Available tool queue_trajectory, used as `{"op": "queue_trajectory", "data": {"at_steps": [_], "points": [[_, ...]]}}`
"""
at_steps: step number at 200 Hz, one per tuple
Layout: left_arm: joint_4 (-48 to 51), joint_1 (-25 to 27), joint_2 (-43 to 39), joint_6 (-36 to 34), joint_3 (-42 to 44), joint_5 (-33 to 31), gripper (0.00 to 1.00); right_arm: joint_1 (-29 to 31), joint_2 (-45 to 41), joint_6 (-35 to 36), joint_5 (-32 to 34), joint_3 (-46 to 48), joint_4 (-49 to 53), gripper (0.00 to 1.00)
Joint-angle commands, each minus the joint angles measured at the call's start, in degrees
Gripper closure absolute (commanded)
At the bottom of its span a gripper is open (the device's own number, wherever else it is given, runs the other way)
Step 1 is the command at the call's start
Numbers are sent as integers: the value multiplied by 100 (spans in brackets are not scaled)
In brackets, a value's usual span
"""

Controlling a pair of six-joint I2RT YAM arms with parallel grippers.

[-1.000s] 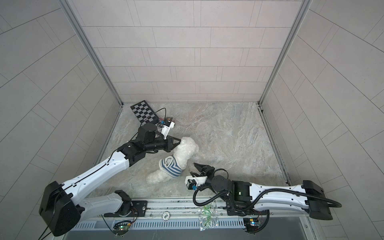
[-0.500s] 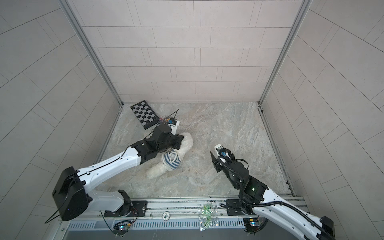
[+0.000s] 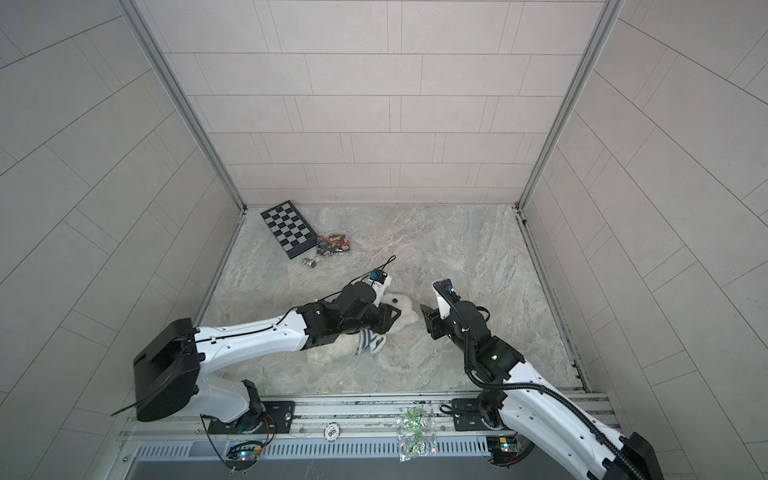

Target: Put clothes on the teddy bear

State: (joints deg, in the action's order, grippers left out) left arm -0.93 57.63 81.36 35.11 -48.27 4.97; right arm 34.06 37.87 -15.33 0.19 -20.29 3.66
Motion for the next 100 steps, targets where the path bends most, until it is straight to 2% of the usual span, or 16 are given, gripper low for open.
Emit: {"op": "queue_trajectory", "data": {"at_steps": [1, 26, 54, 100], "points": [[-4, -1, -648, 50, 289, 268, 54, -29, -27, -88, -219, -54, -58, 42], [619, -78, -1205, -224, 453, -134, 56, -31, 93, -40, -332, -71, -93, 41], [989, -190, -1427, -259, 613, -41, 66, -31, 224, -62, -482, -152, -70, 41], [1157, -113, -1816, -74, 1242, 43, 73, -31, 428, -110, -1071, -416, 47, 40]]}}
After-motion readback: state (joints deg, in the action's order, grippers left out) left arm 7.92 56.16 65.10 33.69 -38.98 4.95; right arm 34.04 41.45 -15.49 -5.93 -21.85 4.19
